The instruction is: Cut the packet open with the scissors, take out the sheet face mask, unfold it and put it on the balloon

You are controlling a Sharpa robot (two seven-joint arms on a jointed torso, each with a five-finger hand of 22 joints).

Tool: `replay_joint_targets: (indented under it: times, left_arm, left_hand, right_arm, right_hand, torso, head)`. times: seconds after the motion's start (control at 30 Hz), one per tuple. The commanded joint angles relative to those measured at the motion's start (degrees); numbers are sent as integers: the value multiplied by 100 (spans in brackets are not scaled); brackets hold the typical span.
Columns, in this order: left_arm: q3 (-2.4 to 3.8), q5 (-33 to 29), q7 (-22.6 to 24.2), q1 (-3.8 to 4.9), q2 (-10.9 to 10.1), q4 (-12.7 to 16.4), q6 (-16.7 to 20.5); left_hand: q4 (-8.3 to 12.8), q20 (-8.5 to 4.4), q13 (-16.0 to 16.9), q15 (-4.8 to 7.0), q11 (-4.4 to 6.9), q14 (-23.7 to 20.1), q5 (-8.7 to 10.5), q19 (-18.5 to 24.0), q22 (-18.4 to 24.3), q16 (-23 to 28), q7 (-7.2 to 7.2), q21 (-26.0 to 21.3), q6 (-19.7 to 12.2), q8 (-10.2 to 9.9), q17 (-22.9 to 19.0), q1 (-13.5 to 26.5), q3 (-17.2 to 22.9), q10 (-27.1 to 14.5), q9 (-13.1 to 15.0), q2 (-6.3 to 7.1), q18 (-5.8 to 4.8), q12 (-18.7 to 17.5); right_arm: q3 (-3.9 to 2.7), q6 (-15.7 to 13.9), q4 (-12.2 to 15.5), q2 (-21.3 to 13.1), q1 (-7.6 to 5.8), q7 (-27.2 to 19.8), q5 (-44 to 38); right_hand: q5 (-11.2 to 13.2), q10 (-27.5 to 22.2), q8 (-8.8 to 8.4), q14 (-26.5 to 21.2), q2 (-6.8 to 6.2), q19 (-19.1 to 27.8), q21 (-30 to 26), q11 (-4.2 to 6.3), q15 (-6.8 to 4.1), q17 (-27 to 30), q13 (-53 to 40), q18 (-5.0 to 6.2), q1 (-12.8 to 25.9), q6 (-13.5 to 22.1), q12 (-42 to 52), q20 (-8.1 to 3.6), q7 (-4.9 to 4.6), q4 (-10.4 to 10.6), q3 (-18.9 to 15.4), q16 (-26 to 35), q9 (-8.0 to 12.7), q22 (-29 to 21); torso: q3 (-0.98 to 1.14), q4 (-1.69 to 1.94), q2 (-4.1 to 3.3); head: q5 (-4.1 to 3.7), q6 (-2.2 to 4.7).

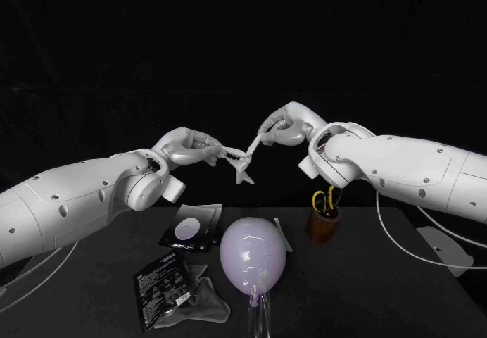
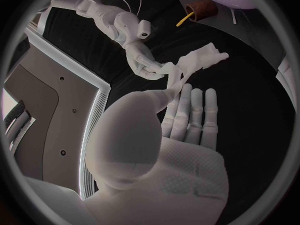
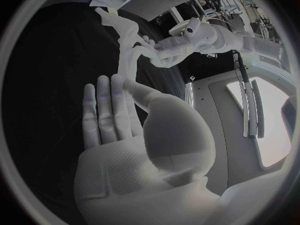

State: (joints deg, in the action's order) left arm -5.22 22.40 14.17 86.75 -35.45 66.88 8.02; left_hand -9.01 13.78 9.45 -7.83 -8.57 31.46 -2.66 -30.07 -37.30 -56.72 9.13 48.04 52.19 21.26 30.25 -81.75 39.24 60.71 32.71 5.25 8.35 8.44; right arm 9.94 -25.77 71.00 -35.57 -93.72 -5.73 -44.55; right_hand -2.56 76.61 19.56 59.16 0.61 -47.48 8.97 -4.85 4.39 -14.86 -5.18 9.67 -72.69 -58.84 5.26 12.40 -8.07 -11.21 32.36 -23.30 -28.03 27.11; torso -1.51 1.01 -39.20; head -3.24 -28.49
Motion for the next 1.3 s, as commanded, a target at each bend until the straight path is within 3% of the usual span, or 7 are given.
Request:
replay_joint_targets:
  times: [0.03,0.2,0.4,0.63,0.97,1.17,1.3]
  left_arm:
    - [6,-306,240,0,8,-21,91]
    - [-1,-770,476,-16,26,-46,28]
    - [-9,-1583,773,-28,73,-62,-286]
    - [-9,-2375,882,-35,123,-16,-623]
    - [-4,-3000,1024,-45,195,10,-540]
    - [-1,-3293,1051,-47,223,9,-528]
    - [1,-3434,1055,-49,241,6,-567]
  left_hand:
    - [2,110,88,-105,-97,-468,-29,201,187,-4,-30,-323,-21,47,-15,-31,-49,-320,660,-85,-74,121]
    - [-20,275,-61,-557,-420,-2000,-24,1328,1204,1178,395,-2002,-210,208,-678,-151,210,-1677,720,-105,-459,-92]
    - [-79,303,-271,-473,-429,-1014,-25,1254,2258,2417,471,-3230,-514,505,-1641,-189,324,-1712,748,-38,-507,147]
    - [-211,296,-577,-412,-398,-197,-18,389,2601,3319,509,-3471,-1056,1072,-2128,-173,485,-1302,962,-315,-382,46]
    - [-494,289,-564,-418,-521,788,-23,-261,3047,3736,736,-3842,-2723,2942,-2299,216,1335,-1382,1929,-652,-238,-52]
    - [-671,291,-524,-412,-547,1047,-30,-992,3167,3925,776,-3836,-3656,4132,-2346,913,2147,-1565,2507,-603,-25,145]
    - [-713,290,-478,-394,-551,1199,-25,-1252,3261,3982,787,-3889,-3937,4557,-2349,1235,2449,-1694,2627,-683,39,369]
  right_arm:
    - [-18,-237,-36,-10,-35,-413,641]
    - [-34,-187,-87,6,-72,-435,785]
    - [-42,-139,-213,103,-98,-403,790]
    - [-43,-112,-401,241,-109,-364,753]
    - [-43,-116,-474,324,-111,-371,750]
    - [-43,-125,-500,335,-111,-372,773]
    - [-43,-124,-529,346,-111,-362,780]
  right_hand:
    - [-19,-10,-5,-1,30,28,6,-9,33,2,8,71,-74,27,-41,14,-28,11,35,20,-378,8]
    - [-19,-16,-10,-5,35,34,7,-14,38,3,9,72,-80,33,-50,15,-33,10,41,32,-377,14]
    - [-19,-19,-13,-10,38,39,8,-17,41,3,10,71,-84,37,-56,16,-36,9,45,41,-377,19]
    - [-19,-22,-15,-12,40,43,8,-19,43,3,10,70,-87,40,-60,17,-39,8,47,47,-376,22]
    - [-19,-23,-16,-13,40,44,8,-20,43,3,10,70,-87,41,-61,17,-40,8,48,48,-376,23]
    - [-19,-23,-17,-13,42,46,9,-21,44,3,10,70,-89,43,-64,18,-41,9,49,52,-376,26]
    - [-19,-23,-17,-13,42,46,9,-21,44,3,10,70,-89,43,-64,18,-41,9,49,52,-376,26]
  torso:
    - [-2,0,5]
    - [-3,5,10]
    - [-4,6,5]
    - [-7,8,3]
    - [-1,4,6]
    - [-1,-1,7]
    - [-5,-2,8]
  head:
    - [-7,13]
    - [-9,27]
    - [-3,41]
    - [11,62]
    - [49,75]
    - [47,86]
    - [54,86]
